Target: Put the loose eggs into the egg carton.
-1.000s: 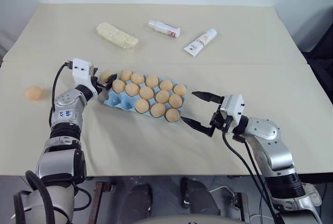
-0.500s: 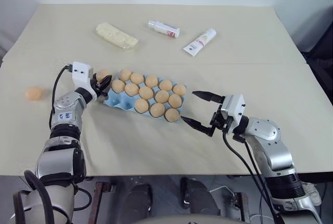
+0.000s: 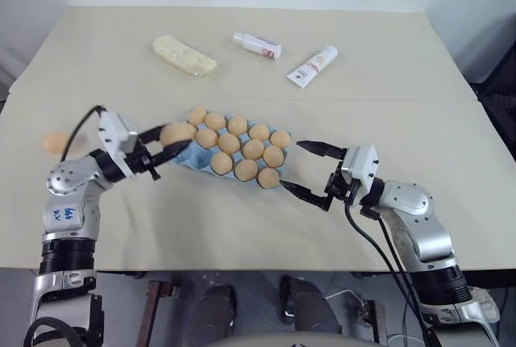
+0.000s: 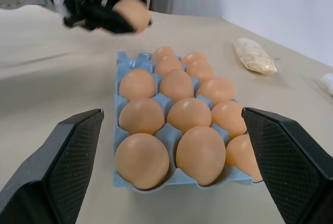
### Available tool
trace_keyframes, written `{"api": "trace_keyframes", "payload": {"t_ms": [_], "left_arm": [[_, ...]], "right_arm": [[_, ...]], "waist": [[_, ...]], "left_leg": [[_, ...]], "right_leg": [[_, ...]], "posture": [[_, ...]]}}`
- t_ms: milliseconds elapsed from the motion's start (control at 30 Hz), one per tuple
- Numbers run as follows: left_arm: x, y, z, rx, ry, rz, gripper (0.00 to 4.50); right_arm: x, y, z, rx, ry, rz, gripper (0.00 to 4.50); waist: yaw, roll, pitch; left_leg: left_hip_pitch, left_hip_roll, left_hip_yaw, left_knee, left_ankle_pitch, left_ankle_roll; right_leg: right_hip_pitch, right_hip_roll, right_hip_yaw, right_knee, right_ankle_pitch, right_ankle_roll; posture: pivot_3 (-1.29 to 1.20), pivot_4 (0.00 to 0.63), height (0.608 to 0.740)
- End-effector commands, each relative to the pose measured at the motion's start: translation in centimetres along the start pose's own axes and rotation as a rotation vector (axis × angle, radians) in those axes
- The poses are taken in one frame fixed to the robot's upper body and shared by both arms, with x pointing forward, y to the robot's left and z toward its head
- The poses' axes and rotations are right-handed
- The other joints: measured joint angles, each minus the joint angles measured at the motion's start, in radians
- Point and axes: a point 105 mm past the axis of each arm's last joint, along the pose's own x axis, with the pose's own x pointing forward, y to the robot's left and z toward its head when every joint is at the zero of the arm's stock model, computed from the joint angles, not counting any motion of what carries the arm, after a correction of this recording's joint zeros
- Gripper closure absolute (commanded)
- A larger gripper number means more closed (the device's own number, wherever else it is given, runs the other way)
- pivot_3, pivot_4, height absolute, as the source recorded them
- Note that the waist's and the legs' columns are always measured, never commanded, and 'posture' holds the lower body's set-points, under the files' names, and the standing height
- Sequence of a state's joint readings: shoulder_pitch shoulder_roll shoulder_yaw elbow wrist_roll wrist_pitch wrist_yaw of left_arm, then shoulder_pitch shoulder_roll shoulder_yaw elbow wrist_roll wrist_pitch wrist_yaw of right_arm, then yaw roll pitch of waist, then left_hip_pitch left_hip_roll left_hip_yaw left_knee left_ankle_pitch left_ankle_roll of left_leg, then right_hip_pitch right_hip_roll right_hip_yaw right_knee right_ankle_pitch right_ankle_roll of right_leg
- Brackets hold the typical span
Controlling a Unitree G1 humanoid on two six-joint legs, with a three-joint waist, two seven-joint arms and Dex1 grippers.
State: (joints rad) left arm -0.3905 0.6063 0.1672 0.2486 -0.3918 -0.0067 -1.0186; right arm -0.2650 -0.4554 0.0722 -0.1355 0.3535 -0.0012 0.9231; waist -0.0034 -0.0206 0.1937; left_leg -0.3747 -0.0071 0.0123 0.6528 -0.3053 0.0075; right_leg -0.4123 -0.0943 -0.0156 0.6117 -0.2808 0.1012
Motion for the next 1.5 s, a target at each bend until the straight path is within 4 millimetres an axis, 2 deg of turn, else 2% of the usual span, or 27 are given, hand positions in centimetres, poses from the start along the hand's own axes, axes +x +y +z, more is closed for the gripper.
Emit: {"api": "trace_keyframes", "payload": {"t_ms": [33,200,367,500,600,700,800,933,1167,1233,1333,1500], "left_arm": [[0.6,0.0,0.6,0.056,-0.003,-0.009,2.92],[2.0,-0.7,0.0,0.036,0.0,-0.049,2.92],[1.3,0.1,-0.2,0.052,0.022,-0.003,1.25],[-0.4,1.1,0.1,0.071,0.017,0.077,0.06],[-1.4,1.5,0.5,0.075,0.009,0.126,0.06],[-3.5,1.6,1.0,0.079,0.005,0.191,0.06],[-8.2,1.5,0.7,0.063,0.036,0.371,0.02],[-13.4,1.9,-1.0,0.056,0.07,0.679,0.02],[-23.1,0.3,-3.4,-0.059,0.089,1.225,0.02],[-24.1,-0.6,-4.2,-0.121,0.085,1.282,0.02],[-23.7,-1.1,-4.4,-0.117,0.093,1.286,0.02],[-23.1,1.5,-3.7,-0.114,0.052,1.327,0.02]], "right_arm": [[0.2,-0.1,1.0,-0.029,-0.036,-0.003,0.0],[0.1,0.0,1.1,-0.029,-0.038,-0.004,0.0],[0.0,-0.1,1.3,-0.037,-0.039,-0.01,0.0],[0.0,-0.1,1.3,-0.036,-0.041,-0.012,0.0],[0.1,0.0,1.3,-0.032,-0.043,-0.004,0.0],[0.4,0.0,1.2,-0.027,-0.048,0.007,0.0],[0.6,0.3,1.2,-0.02,-0.055,0.036,0.0],[1.1,0.6,1.2,-0.007,-0.073,0.072,0.0],[1.8,0.6,1.2,-0.005,-0.089,0.106,0.0],[2.0,0.7,1.2,-0.002,-0.091,0.113,0.0],[2.1,0.8,1.2,0.001,-0.093,0.121,0.0],[2.2,0.7,1.3,-0.002,-0.094,0.127,0.0]], "waist": [[0.0,0.0,0.0],[0.001,0.0,0.0],[-0.001,0.0,0.0],[-0.002,0.0,0.0],[-0.001,0.0,0.0],[-0.003,0.0,0.0],[-0.022,0.0,0.0],[-0.024,0.0,0.0],[-0.023,-0.001,0.0],[-0.02,-0.001,-0.001],[-0.019,-0.002,-0.001],[-0.017,-0.004,-0.002]], "left_leg": [[0.0,0.0,-0.001,0.0,0.0,0.0],[0.0,0.0,-0.001,0.0,0.001,0.0],[0.0,0.0,0.0,-0.001,0.0,0.0],[0.0,0.0,0.001,0.0,0.0,0.0],[0.001,0.0,0.0,0.0,0.0,0.0],[0.0,0.0,0.0,-0.001,0.0,0.0],[0.001,0.001,0.0,-0.003,0.0,0.0],[0.001,0.001,-0.001,-0.005,0.0,-0.001],[0.003,0.001,-0.001,-0.004,0.0,0.0],[0.003,0.001,-0.002,-0.004,0.0,0.0],[0.003,0.001,-0.002,-0.004,0.0,0.0],[0.003,0.001,-0.003,-0.004,0.0,-0.001]], "right_leg": [[0.0,0.0,0.0,0.001,0.0,-0.001],[0.0,0.0,-0.001,0.001,0.0,-0.001],[-0.001,0.001,-0.004,0.001,0.0,-0.001],[-0.001,0.001,-0.004,0.001,0.0,-0.001],[0.0,0.0,-0.003,0.001,0.0,-0.001],[0.0,0.0,-0.001,0.0,0.0,-0.001],[-0.001,0.0,0.001,-0.001,0.0,-0.001],[-0.001,0.0,0.0,-0.002,-0.001,-0.002],[0.001,-0.001,0.0,-0.001,-0.001,-0.002],[0.001,-0.001,0.0,-0.001,-0.001,-0.003],[0.002,-0.001,0.0,-0.001,-0.001,-0.003],[0.002,-0.001,-0.001,-0.001,-0.001,-0.003]], "posture": [[0.0,0.15,0.74],[0.0,0.15,0.74],[0.0,0.15,0.74],[0.0,0.15,0.74],[0.0,0.15,0.74],[0.0,0.15,0.74],[0.0,0.15,0.74],[0.0,0.15,0.74],[0.0,0.15,0.74],[0.0,0.15,0.74],[0.0,0.15,0.74],[0.0,0.15,0.74]]}}
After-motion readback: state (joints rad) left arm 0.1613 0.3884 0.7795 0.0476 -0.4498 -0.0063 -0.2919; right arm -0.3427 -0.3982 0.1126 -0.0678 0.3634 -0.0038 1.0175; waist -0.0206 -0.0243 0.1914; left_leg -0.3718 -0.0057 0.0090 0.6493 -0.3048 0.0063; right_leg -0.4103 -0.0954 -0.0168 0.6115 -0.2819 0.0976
